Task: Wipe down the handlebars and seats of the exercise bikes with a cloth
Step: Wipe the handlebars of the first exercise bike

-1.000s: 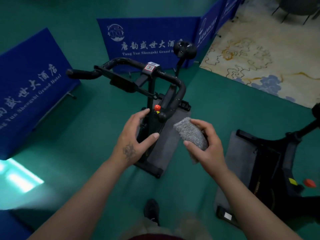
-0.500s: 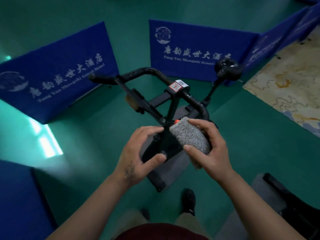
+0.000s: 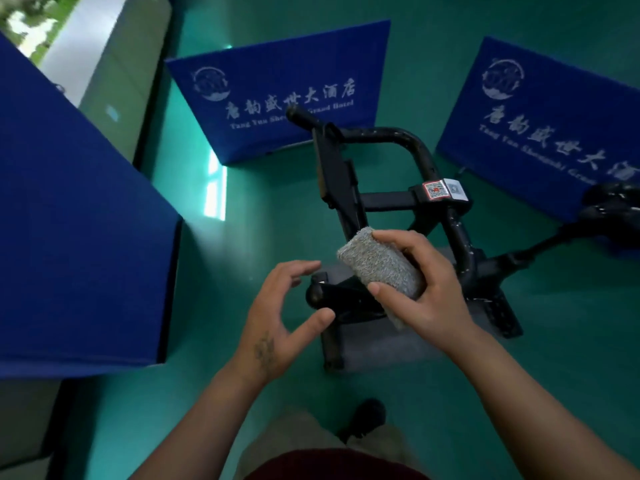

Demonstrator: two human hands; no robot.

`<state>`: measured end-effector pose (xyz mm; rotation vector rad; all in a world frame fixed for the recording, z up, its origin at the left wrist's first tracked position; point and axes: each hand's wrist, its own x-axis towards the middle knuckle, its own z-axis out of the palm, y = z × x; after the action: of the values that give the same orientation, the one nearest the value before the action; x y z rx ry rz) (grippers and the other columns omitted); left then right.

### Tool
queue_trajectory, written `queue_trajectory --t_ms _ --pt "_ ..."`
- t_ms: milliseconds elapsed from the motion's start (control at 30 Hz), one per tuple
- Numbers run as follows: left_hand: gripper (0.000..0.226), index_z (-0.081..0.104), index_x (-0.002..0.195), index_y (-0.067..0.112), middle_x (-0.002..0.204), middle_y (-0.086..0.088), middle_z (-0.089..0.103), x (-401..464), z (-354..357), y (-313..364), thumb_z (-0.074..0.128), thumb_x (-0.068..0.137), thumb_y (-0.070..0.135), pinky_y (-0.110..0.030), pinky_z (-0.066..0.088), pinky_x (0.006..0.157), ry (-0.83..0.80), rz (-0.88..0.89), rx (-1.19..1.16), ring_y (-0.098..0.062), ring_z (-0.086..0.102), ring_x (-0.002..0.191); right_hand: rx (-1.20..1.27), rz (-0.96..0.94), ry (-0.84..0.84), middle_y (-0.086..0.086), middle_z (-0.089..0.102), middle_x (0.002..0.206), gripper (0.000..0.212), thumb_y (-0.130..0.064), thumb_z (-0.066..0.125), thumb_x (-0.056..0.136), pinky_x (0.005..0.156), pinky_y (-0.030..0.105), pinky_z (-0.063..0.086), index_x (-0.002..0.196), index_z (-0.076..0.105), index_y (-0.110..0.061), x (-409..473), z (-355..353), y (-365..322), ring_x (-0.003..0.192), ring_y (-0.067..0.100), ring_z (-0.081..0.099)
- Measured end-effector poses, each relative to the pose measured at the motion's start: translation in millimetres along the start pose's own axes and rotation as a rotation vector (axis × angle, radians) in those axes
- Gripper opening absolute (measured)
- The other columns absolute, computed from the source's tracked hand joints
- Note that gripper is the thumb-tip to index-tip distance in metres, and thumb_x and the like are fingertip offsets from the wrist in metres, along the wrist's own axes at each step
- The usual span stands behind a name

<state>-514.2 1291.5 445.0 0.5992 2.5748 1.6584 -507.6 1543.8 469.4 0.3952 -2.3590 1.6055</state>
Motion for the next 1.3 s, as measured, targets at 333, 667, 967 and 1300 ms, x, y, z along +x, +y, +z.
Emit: queue_trajectory --t_ms 333,667,967,1300 --pt "0.051 0.06 0.138 0.021 0.138 0.005 0.063 -28 11 17 0.075 0.092 0.038 -0.05 0.05 0.108 0.158 -0.027 0.011 -0.024 0.059 0.134 0.016 -0.019 -0.05 -0.01 0.063 0.128 0.056 -0.015 0.081 0.086 0.095 0.039 0.053 0.138 0.06 -0.017 -12 3 -6 0.118 0.022 0.064" --pt "0.052 0.058 0.143 0.016 0.137 0.001 0.061 -56 20 28 0.079 0.095 0.014 -0.046 0.053 0.106 0.344 -0.003 0.02 -0.021 0.059 0.133 -0.016 0.054 -0.013 -0.004 0.063 0.131 0.058 -0.011 0.083 0.089 0.095 0.047 0.056 0.139 0.058 -0.023 -44 5 -22 0.119 0.019 0.064" --pt "0.05 0.056 0.149 0.022 0.147 0.009 0.058 -48 19 44 0.071 0.101 0.022 -0.044 0.049 0.114 0.35 -0.081 0.118 -0.01 0.053 0.14 -0.052 0.013 -0.107 -0.012 0.062 0.131 0.057 -0.026 0.08 0.088 0.095 0.046 0.056 0.14 0.057 -0.031 -24 -19 -17 0.118 0.015 0.063" --pt "0.039 0.062 0.145 0.021 0.149 0.012 0.059 -21 60 66 0.062 0.107 0.018 -0.018 0.044 0.109 0.435 -0.176 0.203 -0.005 0.052 0.141 0.036 -0.05 -0.363 -0.017 0.064 0.13 0.056 -0.027 0.08 0.088 0.092 0.039 0.056 0.138 0.057 -0.036 16 -42 28 0.116 0.01 0.065"
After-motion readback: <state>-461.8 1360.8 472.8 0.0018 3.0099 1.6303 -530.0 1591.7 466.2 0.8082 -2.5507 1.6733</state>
